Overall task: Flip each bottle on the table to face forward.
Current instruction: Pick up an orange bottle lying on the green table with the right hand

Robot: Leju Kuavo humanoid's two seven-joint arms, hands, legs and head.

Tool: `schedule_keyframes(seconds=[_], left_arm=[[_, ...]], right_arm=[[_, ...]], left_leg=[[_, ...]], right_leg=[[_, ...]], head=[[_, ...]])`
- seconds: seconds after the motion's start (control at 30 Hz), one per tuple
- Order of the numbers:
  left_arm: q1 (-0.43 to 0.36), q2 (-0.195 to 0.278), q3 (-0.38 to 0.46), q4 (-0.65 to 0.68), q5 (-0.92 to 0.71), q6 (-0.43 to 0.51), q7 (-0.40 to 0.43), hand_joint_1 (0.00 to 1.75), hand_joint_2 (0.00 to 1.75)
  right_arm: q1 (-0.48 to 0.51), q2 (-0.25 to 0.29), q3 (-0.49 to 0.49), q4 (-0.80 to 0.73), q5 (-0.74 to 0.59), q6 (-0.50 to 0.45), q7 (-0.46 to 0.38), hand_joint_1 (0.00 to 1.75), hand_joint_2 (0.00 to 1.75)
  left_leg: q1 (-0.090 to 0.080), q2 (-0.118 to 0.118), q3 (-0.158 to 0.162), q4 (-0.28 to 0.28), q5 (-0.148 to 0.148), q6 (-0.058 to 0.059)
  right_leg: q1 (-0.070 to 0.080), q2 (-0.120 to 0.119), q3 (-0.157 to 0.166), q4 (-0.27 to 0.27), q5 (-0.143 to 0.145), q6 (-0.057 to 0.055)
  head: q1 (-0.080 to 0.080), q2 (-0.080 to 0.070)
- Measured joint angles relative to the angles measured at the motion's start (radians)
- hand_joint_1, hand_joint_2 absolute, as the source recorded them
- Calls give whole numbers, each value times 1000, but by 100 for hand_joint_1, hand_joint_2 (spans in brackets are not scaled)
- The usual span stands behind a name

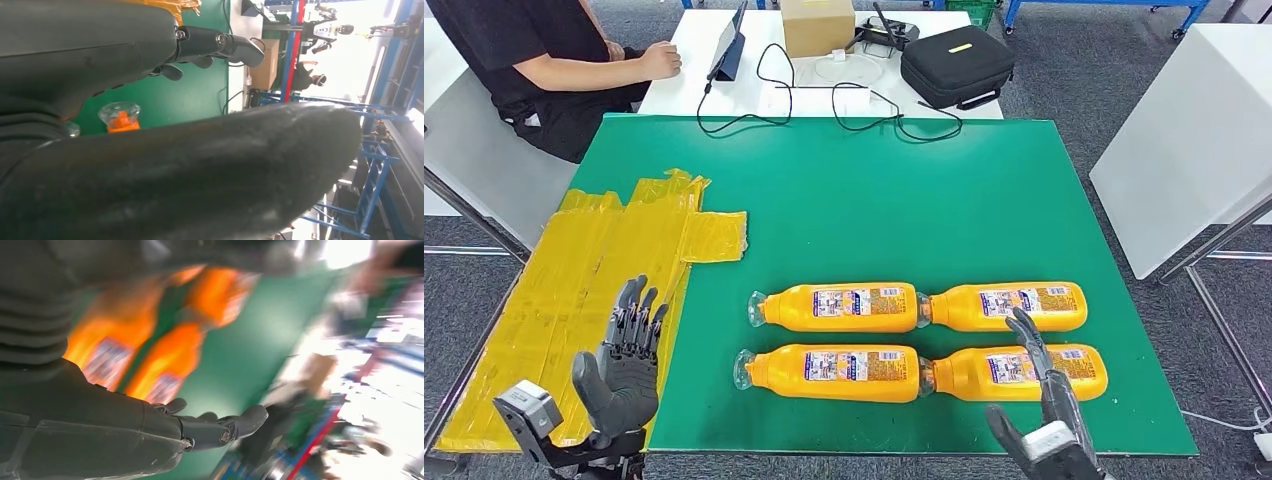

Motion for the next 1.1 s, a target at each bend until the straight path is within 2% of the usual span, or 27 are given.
schedule_keyframes(seconds=[0.27,0.43,0.6,0.77,1.1], left_arm=[[24,14,2,5,6,-10,-12,0,0],[31,15,20,5,5,-17,-10,0,0],[42,14,44,2,0,-27,4,0,0],[56,6,68,-18,2,-31,5,0,0],[63,-33,109,-62,0,-60,11,0,0]], right_arm=[[23,-49,-104,0,261,75,88,0,175],[16,-51,-233,0,344,205,95,0,175],[-14,-46,-317,4,408,281,96,0,175],[-50,-43,-347,32,450,312,118,0,175],[-126,-41,-343,101,492,342,131,0,175]], left_leg=[[0,0,0,0,0,0],[0,0,0,0,0,0],[0,0,1,0,0,0],[0,0,1,0,0,0],[0,0,1,0,0,0]], right_leg=[[0,0,0,0,0,0],[0,0,1,0,0,0],[0,0,1,0,0,0],[0,0,1,0,0,0],[0,0,1,0,0,0]], head=[[0,0],[0,0],[0,0],[0,0],[0,0]])
